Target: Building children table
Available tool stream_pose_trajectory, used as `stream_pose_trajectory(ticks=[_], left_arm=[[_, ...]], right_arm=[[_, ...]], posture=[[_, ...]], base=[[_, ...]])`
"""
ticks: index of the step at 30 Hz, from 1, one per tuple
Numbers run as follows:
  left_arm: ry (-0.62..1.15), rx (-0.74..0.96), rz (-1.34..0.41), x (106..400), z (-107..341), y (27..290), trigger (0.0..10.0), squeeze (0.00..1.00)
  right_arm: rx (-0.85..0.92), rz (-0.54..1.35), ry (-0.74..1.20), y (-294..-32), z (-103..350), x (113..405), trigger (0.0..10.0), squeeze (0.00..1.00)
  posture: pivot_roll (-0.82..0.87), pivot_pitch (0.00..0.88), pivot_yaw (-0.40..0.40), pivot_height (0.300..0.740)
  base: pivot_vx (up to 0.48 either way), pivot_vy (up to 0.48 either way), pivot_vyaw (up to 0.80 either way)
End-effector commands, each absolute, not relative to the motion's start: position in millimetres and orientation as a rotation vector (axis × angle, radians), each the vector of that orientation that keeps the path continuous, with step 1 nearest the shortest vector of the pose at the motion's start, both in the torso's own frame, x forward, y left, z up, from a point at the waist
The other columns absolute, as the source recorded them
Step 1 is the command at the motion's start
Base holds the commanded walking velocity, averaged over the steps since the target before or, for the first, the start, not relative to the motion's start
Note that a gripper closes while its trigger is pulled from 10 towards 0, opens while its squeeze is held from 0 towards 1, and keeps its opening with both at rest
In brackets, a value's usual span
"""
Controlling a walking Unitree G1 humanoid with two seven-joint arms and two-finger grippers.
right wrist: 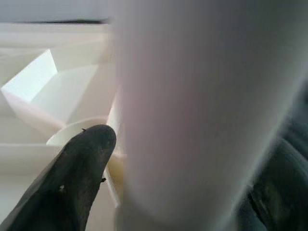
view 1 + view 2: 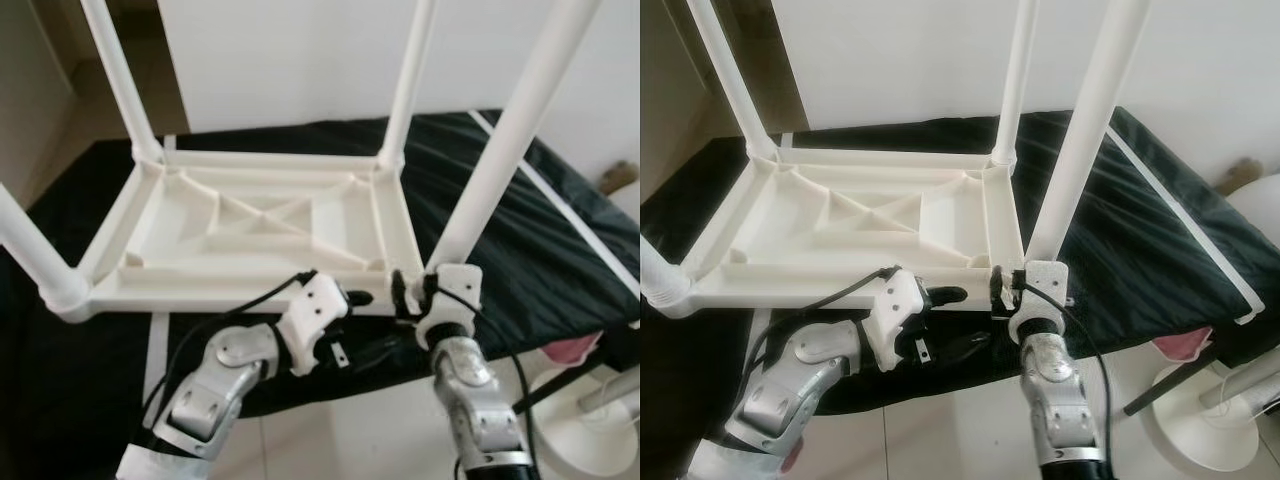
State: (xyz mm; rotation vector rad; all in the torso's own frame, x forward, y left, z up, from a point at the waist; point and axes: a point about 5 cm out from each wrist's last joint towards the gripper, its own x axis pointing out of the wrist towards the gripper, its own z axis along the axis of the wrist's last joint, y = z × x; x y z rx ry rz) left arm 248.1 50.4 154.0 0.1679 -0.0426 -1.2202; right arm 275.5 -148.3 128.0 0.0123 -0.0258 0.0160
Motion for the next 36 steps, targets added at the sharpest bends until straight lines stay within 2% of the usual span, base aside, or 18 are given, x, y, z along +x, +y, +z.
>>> stream_pose_trajectory(ticks=[1, 3, 4, 6, 10, 12, 19, 23, 24, 36], left_arm=[[-0.038, 0.165, -1.217, 249, 154, 50, 10.0, 0.0], [-0.039, 0.163, -1.217, 249, 155, 50, 10.0, 0.0], [-0.039, 0.162, -1.217, 250, 155, 50, 10.0, 0.0], [-0.039, 0.162, -1.217, 250, 155, 50, 10.0, 0.0], [-0.045, 0.163, -1.219, 251, 156, 49, 10.0, 0.0], [-0.045, 0.163, -1.219, 251, 156, 49, 10.0, 0.0], [-0.052, 0.157, -1.217, 251, 157, 48, 10.0, 0.0], [-0.052, 0.157, -1.216, 251, 157, 48, 10.0, 0.0], [-0.053, 0.157, -1.214, 251, 158, 49, 10.0, 0.0], [-0.053, 0.157, -1.207, 251, 158, 51, 10.0, 0.0]], right_arm=[[0.017, 0.072, -0.038, -153, 130, 274, 10.0, 1.0], [0.003, 0.112, -0.041, -158, 132, 274, 10.0, 1.0], [-0.006, 0.138, -0.044, -162, 134, 275, 10.0, 0.0], [-0.006, 0.138, -0.044, -162, 134, 275, 10.0, 0.0], [-0.094, 0.369, -0.041, -173, 138, 281, 10.0, 0.0], [-0.094, 0.369, -0.041, -173, 138, 281, 10.0, 0.0], [-0.152, 0.546, -0.002, -174, 136, 291, 10.0, 0.0], [-0.181, 0.564, 0.002, -175, 136, 296, 10.0, 0.0], [-0.189, 0.578, 0.004, -176, 136, 297, 0.0, 0.0], [-0.164, 0.646, 0.029, -179, 132, 295, 0.0, 0.0]], posture=[[-0.02, 0.024, -0.041, 0.74], [-0.02, 0.025, -0.039, 0.74], [-0.02, 0.025, -0.039, 0.74], [-0.02, 0.025, -0.039, 0.74], [-0.03, 0.024, -0.035, 0.74], [-0.03, 0.024, -0.035, 0.74], [-0.03, 0.03, -0.029, 0.74], [-0.02, 0.033, -0.029, 0.74], [-0.02, 0.033, -0.03, 0.74], [-0.01, 0.035, -0.029, 0.74]], base=[[0.0, 0.0, 0.0], [0.0, 0.0, 0.0], [0.0, 0.0, 0.0], [0.0, 0.0, 0.0], [0.0, 0.0, 0.0], [0.0, 0.0, 0.0], [0.0, 0.0, 0.0], [0.0, 0.0, 0.0], [0.0, 0.0, 0.0], [0.0, 0.0, 0.0]])
